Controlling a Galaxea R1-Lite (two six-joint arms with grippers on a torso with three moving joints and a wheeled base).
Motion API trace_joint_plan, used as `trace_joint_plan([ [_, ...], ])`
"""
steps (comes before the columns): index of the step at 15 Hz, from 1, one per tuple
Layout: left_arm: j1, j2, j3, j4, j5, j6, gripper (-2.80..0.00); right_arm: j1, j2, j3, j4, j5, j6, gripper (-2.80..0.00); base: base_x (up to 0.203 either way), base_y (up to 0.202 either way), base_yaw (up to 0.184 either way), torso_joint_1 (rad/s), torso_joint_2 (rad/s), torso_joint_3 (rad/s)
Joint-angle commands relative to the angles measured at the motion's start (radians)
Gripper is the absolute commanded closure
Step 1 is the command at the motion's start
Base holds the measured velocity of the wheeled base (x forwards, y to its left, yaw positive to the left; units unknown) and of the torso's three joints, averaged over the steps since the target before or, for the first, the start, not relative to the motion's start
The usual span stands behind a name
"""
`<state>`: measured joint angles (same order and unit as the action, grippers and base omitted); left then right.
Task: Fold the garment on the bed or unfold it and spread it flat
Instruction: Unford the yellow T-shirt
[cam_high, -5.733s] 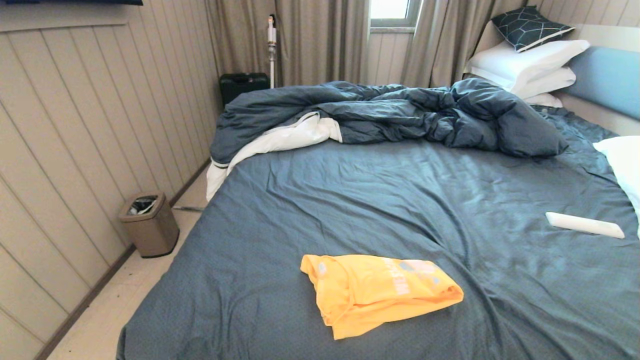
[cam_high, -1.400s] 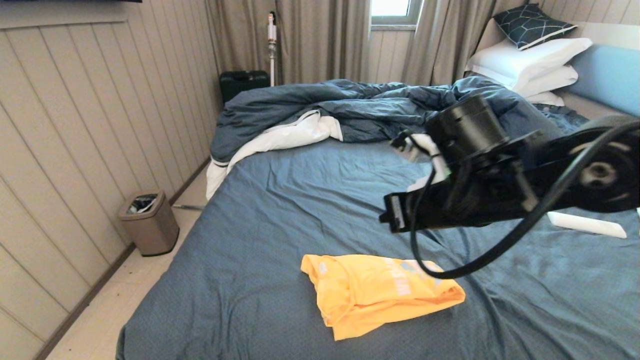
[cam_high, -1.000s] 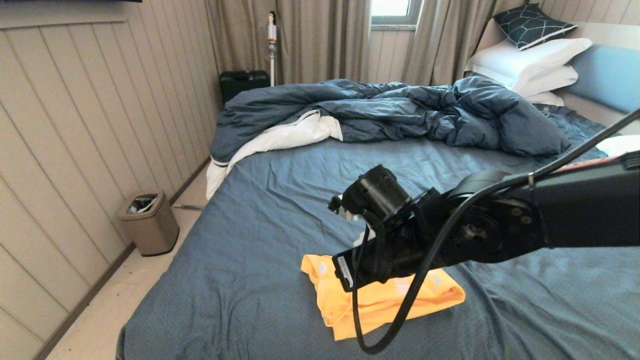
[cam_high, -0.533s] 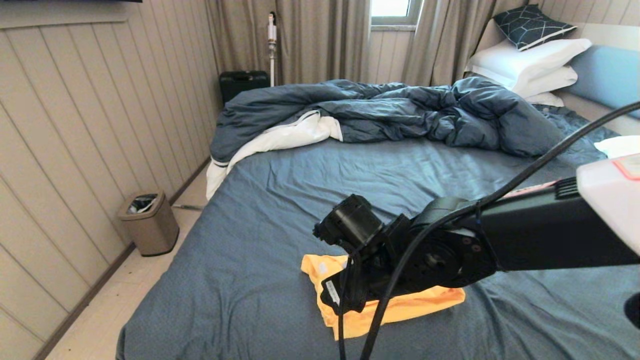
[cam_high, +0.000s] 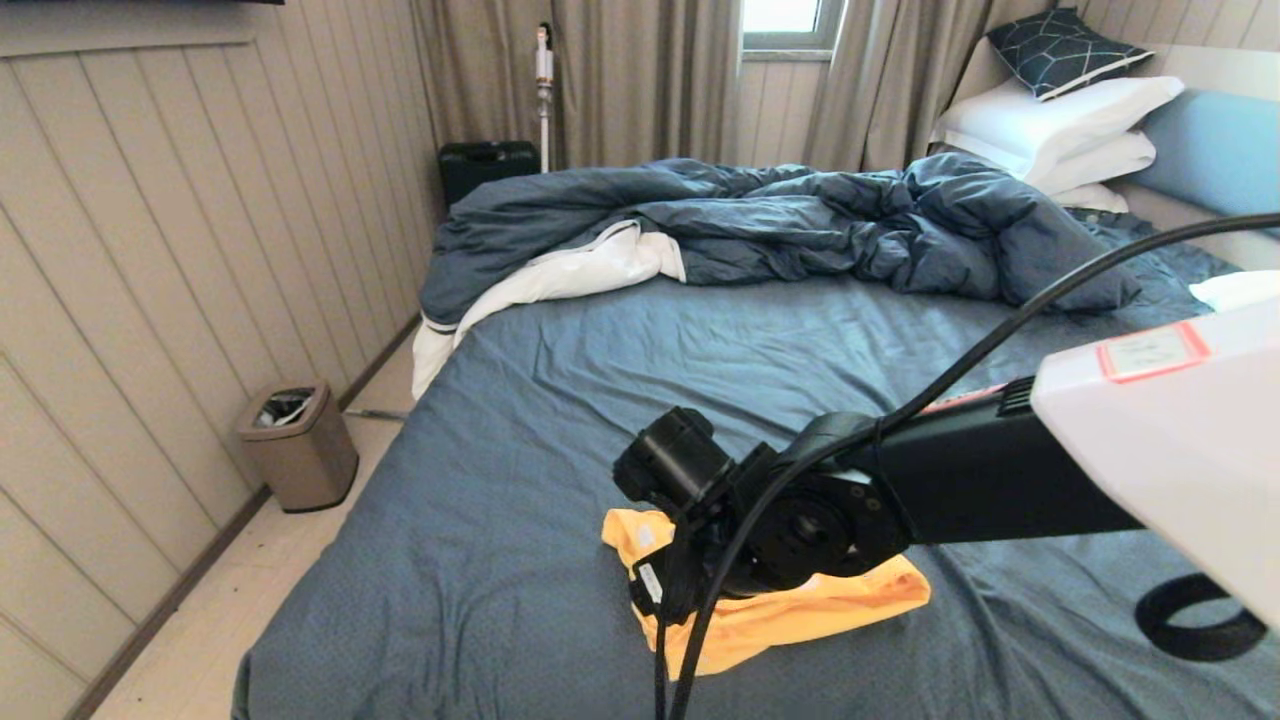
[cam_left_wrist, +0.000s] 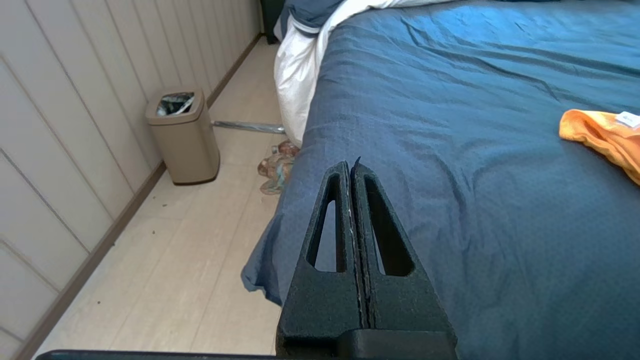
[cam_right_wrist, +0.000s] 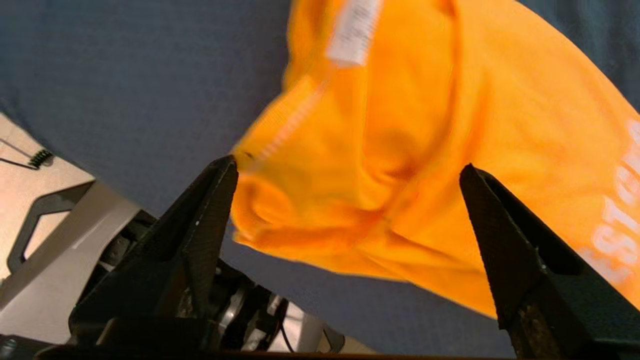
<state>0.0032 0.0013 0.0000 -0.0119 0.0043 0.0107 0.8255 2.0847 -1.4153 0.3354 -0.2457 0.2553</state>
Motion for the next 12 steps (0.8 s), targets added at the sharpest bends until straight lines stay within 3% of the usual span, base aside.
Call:
trace_joint_plan([
  [1, 0.0, 0.002, 0.0, 0.0, 0.0, 0.0, 0.0, 0.003, 0.02, -0.004, -0.022, -0.001, 0.0, -2.8, 0.0, 0.0, 0.0, 0.0, 0.0, 0.0],
  [8, 0.0, 0.0, 0.0, 0.0, 0.0, 0.0, 0.0, -0.006, 0.054, -0.008, -0.03, -0.003, 0.001, -2.8, 0.0, 0.0, 0.0, 0.0, 0.0, 0.0],
  [9, 0.0, 0.001, 0.0, -0.001, 0.0, 0.0, 0.0, -0.006, 0.055, -0.004, -0.03, -0.004, 0.002, 0.0, 0.0, 0.0, 0.0, 0.0, 0.0, 0.0],
  [12, 0.0, 0.0, 0.0, 0.0, 0.0, 0.0, 0.0, -0.01, 0.055, 0.009, -0.028, -0.01, -0.008, 0.0, 0.0, 0.0, 0.0, 0.0, 0.0, 0.0],
])
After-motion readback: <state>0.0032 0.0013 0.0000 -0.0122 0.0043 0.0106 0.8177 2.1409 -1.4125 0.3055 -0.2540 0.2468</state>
